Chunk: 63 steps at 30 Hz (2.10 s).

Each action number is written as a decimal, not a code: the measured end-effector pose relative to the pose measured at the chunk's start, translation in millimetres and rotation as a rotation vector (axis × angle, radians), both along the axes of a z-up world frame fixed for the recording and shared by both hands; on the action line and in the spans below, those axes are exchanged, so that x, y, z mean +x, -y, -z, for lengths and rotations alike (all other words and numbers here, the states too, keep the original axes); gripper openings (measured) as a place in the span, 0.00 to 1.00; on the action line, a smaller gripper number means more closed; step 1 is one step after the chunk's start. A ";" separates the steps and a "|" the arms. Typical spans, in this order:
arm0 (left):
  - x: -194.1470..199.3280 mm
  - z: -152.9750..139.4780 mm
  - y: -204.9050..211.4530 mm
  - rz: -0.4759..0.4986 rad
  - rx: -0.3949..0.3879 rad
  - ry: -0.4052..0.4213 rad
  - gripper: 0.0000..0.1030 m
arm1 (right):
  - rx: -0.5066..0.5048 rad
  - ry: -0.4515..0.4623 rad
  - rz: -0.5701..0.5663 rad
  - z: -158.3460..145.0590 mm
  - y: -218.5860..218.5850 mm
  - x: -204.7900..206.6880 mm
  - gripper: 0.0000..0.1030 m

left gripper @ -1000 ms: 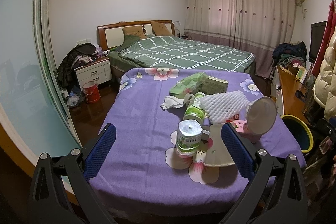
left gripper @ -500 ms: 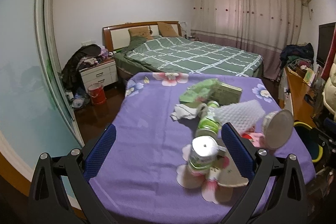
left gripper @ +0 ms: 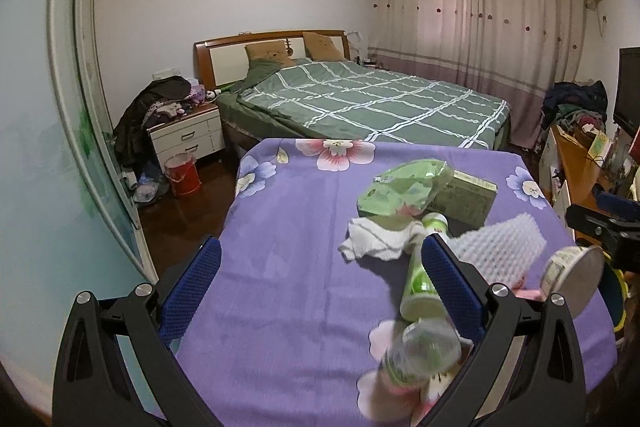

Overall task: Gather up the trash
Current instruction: 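Reach the right tool to the white mesh foam sleeve and grasp it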

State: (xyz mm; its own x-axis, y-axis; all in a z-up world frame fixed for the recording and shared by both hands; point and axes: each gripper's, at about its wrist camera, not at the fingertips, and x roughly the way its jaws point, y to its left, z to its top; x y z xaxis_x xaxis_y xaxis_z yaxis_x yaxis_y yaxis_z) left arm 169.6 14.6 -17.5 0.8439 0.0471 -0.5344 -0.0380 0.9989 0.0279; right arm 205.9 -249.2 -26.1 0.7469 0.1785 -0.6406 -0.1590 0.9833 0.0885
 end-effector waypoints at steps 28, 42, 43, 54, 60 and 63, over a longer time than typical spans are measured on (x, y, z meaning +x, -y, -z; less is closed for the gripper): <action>64.8 32.4 12.0 0.042 -0.041 -0.043 0.96 | -0.021 -0.356 -0.098 61.8 -7.5 78.0 0.43; 53.7 24.0 13.5 0.038 -0.026 -0.022 0.96 | -0.028 -0.251 -0.134 32.5 -16.4 55.3 0.25; 52.0 21.6 11.1 0.027 -0.018 -0.014 0.96 | -0.019 -0.247 -0.154 32.3 -23.8 51.0 0.38; 28.6 -0.6 -47.3 -0.136 0.001 0.042 0.96 | -0.083 -0.246 -0.256 41.9 -104.5 46.1 0.52; 21.5 -1.3 -61.2 -0.140 -0.015 0.042 0.96 | -0.205 -0.276 -0.293 57.6 -139.8 52.4 0.56; 18.8 -2.3 -64.5 -0.137 -0.017 0.047 0.96 | -0.232 -0.300 -0.284 68.8 -142.5 55.2 0.47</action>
State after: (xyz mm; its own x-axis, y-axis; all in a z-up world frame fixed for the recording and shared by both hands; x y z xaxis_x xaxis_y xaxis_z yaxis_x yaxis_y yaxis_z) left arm 188.4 79.0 -15.2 0.8545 0.1543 -0.4961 -0.1745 0.9846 0.0057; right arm 261.2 -106.7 -94.9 0.4651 0.1753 -0.8677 -0.4253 0.9039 -0.0454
